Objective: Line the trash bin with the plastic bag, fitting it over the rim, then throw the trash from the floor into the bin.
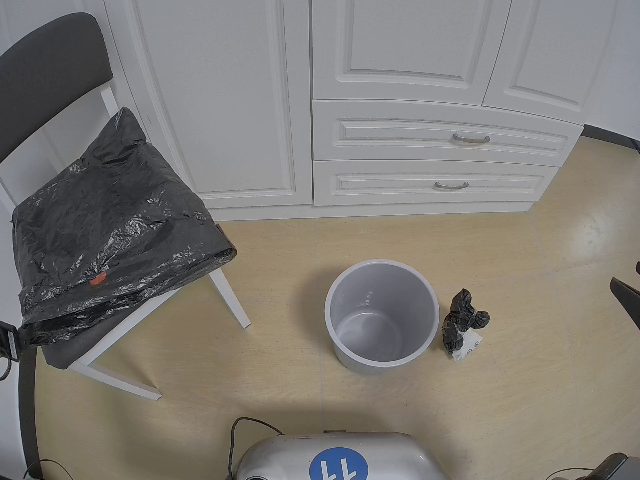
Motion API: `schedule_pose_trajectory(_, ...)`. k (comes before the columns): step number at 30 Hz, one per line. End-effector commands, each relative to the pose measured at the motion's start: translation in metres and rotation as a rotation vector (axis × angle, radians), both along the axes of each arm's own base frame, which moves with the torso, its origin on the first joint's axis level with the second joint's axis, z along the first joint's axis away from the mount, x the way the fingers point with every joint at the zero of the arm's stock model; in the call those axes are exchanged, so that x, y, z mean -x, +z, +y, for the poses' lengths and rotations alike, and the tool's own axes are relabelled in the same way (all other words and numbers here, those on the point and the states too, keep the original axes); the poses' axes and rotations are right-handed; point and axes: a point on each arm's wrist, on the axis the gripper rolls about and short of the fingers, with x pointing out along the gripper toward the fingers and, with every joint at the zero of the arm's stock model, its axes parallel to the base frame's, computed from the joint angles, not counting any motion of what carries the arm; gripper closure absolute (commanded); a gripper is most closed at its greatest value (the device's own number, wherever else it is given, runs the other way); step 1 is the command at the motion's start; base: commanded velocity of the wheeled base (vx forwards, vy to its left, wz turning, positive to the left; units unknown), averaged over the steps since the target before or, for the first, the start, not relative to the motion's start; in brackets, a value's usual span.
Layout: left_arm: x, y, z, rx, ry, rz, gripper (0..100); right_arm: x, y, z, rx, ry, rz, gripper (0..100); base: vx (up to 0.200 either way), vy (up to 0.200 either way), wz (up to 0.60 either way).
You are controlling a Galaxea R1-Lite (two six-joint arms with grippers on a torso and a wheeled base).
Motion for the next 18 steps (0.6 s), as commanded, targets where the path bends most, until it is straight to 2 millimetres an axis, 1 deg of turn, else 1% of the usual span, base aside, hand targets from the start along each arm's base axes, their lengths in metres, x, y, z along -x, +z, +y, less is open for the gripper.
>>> schedule_pose_trajectory(1,-0.002,-0.012,0.012,0.037,0.042,0.036,0,0.001,0.001,0.000,-0.006,0.003,-0.006,0,0.000,0.000,0.00)
schedule_pose_trajectory(4,-0.001,-0.017,0.014,0.056,0.047,0.049,0,0.002,0.001,0.000,-0.006,0.003,-0.009,0,0.000,0.000,0.00)
schedule_pose_trajectory(5,0.000,-0.026,0.017,0.093,0.039,0.067,0,0.002,0.002,0.000,-0.007,0.006,-0.012,0,0.000,0.000,0.00)
schedule_pose_trajectory(7,0.000,-0.033,0.021,0.120,0.026,0.073,0,0.002,0.003,0.000,-0.007,0.005,-0.016,0,0.000,0.000,0.00)
schedule_pose_trajectory(13,-0.010,-0.048,0.033,0.128,0.026,0.064,0,0.002,0.003,0.001,-0.007,0.014,-0.014,0,0.000,0.000,0.00)
schedule_pose_trajectory(17,-0.009,-0.062,0.033,0.129,0.024,0.068,0,0.002,0.003,0.001,-0.009,0.023,-0.015,0,0.000,0.000,0.00)
schedule_pose_trajectory(18,-0.009,-0.062,0.033,0.129,0.024,0.068,0,0.002,0.003,0.001,-0.009,0.023,-0.015,0,0.000,0.000,0.00)
